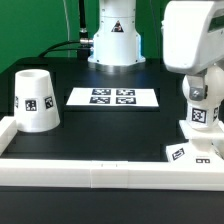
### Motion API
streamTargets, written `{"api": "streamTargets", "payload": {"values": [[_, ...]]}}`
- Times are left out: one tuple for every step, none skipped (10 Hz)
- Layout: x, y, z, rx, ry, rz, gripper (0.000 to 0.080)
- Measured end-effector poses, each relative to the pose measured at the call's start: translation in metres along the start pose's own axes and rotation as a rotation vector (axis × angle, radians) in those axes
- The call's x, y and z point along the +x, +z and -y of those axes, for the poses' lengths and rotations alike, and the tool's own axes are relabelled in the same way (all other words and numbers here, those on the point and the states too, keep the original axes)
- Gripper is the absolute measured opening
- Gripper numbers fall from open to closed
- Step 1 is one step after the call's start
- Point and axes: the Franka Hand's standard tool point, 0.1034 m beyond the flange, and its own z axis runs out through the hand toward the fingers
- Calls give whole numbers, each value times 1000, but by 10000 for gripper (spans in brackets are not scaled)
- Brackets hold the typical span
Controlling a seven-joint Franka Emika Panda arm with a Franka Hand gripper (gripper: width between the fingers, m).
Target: Assemble lamp
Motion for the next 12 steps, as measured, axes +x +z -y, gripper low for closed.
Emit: {"api": "streamTargets", "payload": {"values": [[2,0,0,-5,123,-5,578],[2,-1,-1,-9,240,-6,578],[2,-1,-2,-10,322,-6,579],[1,-1,-3,-9,411,-7,580],[0,-1,-4,-11,486,-7,580],[0,-1,-4,-11,503,-7,580],[0,-2,-5,-12,588,-8,580],[-1,-2,-6,-13,660,-8,580],[-2,-2,-6,-13,710,-8,580],[-2,-2,-7,-13,772,-8,580],[-3,-2,-8,-14,864,-10,580],[-6,0,-8,-14,970,-13,580]]}}
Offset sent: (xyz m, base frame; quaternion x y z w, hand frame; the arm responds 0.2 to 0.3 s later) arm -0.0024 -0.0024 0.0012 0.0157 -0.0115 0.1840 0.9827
